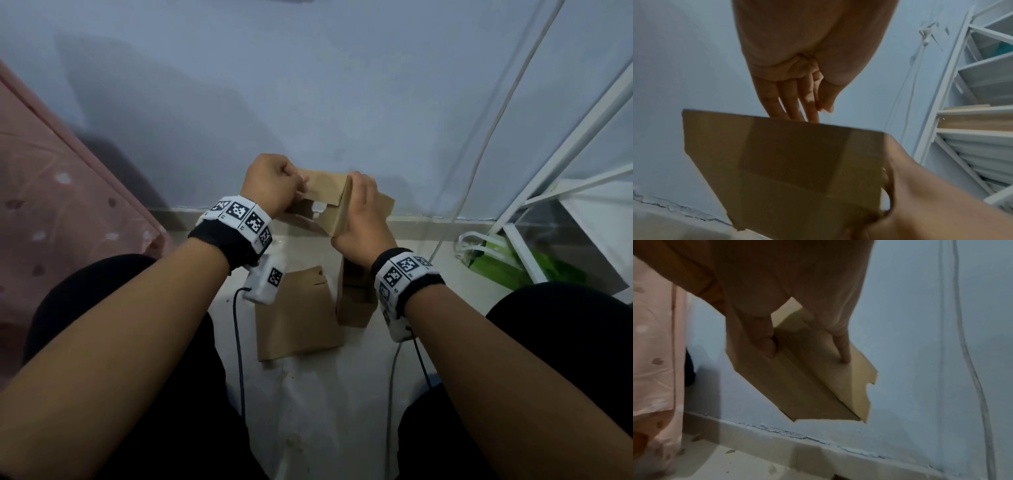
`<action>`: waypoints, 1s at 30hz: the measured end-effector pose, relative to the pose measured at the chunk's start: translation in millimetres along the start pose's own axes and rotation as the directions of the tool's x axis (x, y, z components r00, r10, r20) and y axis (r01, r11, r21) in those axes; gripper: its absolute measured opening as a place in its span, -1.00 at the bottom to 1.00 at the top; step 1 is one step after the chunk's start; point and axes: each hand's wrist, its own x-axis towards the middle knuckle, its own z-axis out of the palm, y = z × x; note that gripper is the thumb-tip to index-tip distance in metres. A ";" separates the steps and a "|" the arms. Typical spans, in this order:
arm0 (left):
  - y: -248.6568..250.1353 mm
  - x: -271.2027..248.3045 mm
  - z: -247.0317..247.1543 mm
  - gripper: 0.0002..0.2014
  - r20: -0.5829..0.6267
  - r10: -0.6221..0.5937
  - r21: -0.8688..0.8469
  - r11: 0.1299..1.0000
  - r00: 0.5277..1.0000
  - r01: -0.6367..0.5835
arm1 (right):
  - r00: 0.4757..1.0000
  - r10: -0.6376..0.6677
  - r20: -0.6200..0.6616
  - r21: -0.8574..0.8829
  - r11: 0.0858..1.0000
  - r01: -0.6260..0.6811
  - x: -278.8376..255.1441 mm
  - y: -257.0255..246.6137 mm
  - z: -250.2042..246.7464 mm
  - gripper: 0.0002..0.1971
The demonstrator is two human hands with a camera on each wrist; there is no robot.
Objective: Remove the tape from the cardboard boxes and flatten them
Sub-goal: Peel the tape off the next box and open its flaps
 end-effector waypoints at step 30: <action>-23.2 -6.7 -38.4 -0.33 0.068 -0.167 0.644 0.760 0.984 0.084 | 0.995 0.030 0.092 0.212 0.976 -0.049 -19.4 43.2 -6.4 0.13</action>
